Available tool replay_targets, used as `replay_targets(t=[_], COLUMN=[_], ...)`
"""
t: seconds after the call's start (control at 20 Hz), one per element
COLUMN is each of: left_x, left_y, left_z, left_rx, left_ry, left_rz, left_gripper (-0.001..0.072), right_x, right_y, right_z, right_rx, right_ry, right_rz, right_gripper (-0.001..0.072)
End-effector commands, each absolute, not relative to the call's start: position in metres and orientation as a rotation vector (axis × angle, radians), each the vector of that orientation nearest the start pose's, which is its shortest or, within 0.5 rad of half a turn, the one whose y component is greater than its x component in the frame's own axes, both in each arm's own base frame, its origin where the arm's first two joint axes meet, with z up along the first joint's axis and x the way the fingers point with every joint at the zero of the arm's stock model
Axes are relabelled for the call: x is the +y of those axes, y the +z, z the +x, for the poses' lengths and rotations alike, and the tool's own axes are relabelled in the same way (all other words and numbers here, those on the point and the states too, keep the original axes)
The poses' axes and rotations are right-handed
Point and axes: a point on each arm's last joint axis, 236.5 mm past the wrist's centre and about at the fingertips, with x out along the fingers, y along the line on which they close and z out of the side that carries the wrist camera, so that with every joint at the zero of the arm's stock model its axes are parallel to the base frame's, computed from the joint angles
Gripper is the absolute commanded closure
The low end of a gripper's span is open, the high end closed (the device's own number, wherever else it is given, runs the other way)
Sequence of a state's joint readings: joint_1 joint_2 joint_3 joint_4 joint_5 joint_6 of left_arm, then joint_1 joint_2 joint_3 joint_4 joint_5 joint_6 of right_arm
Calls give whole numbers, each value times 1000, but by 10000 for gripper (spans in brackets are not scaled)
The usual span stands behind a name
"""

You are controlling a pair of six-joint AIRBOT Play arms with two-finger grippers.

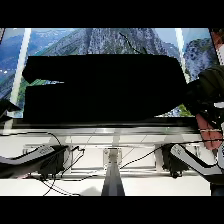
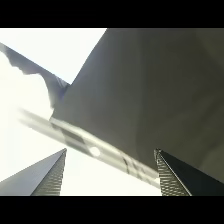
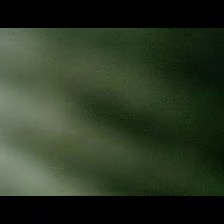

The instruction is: Fold the clothes and pants, and hang the long-sleeved shirts on hangers.

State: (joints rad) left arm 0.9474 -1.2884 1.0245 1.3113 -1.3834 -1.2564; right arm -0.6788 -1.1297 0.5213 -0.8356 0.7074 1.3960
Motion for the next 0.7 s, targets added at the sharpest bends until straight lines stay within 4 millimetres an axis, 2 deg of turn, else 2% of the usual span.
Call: replay_targets(t=[0.0, 0.1, 0.3, 0.45, 0.6, 0.65], left_x=[198, 200, 212, 202, 183, 177], left_y=[-55, -56, -63, -86, -107, -111], left_z=[196, 190, 180, 169, 184, 193], left_rx=[1422, 1421, 1390, 1399, 1321, 1281], left_ry=[345, 351, 394, 397, 322, 295], left_rz=[-804, -817, -830, -854, -864, -870], left_gripper=[80, 80, 80, 81, 89, 165], right_x=[-115, -116, -116, -116, -116, -115], right_y=[-91, -86, -84, -83, -84, -83], right_z=[310, 311, 311, 311, 311, 310], right_rx=[927, 923, 918, 917, 924, 927], right_ry=[-388, -349, -348, -348, -325, -321], right_rz=[976, 897, 891, 890, 851, 850], right_gripper=[655, 693, 693, 693, 693, 694])
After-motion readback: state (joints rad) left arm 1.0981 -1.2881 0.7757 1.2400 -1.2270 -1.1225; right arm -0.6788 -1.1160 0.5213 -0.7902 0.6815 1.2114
